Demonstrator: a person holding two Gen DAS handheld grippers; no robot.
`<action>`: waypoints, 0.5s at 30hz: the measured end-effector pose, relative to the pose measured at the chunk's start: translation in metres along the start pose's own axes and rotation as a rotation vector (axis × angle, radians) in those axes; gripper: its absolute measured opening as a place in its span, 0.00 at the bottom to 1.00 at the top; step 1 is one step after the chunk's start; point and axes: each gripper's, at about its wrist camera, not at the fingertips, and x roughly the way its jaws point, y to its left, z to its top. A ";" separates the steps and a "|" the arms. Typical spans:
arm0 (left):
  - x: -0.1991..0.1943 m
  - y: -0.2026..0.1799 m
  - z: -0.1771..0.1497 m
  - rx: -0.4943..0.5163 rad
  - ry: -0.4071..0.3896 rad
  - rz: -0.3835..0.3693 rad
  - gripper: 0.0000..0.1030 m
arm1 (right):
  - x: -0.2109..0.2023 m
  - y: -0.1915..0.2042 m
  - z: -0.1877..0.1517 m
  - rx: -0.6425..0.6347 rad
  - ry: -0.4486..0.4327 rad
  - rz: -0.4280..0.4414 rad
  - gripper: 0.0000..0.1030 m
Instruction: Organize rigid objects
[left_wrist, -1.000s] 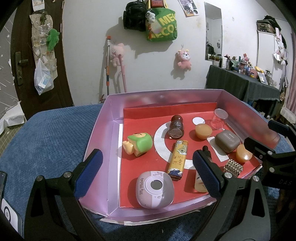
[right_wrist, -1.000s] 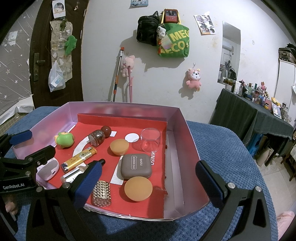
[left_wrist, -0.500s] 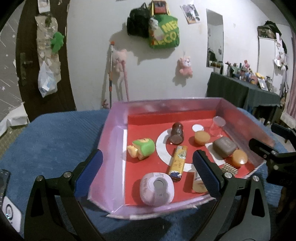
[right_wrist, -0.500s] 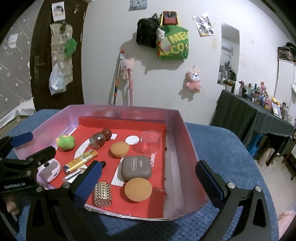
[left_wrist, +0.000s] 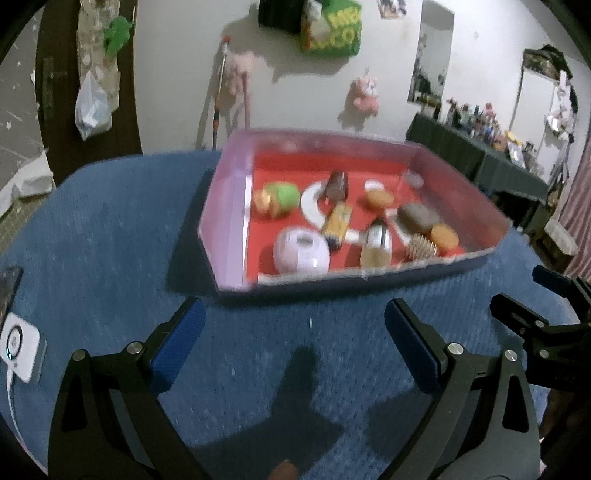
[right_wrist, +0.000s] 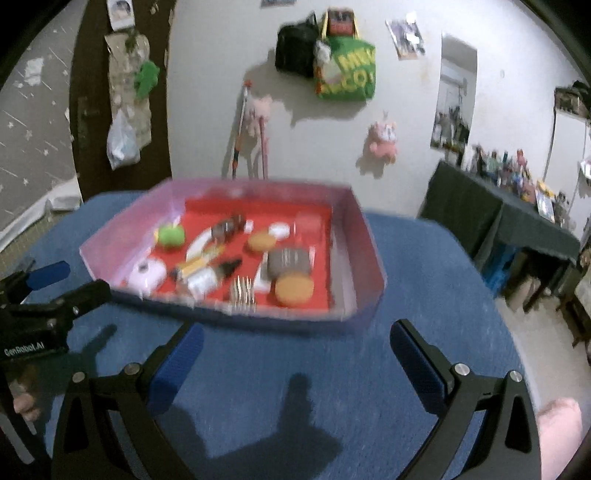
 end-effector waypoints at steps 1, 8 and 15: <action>0.002 0.000 -0.003 -0.002 0.017 -0.003 0.96 | 0.002 0.000 -0.005 0.009 0.023 0.003 1.00; 0.018 -0.005 -0.015 -0.010 0.125 0.029 0.96 | 0.027 -0.004 -0.026 0.040 0.166 -0.016 1.00; 0.029 -0.015 -0.023 0.035 0.178 0.063 0.96 | 0.034 -0.010 -0.031 0.054 0.213 -0.028 1.00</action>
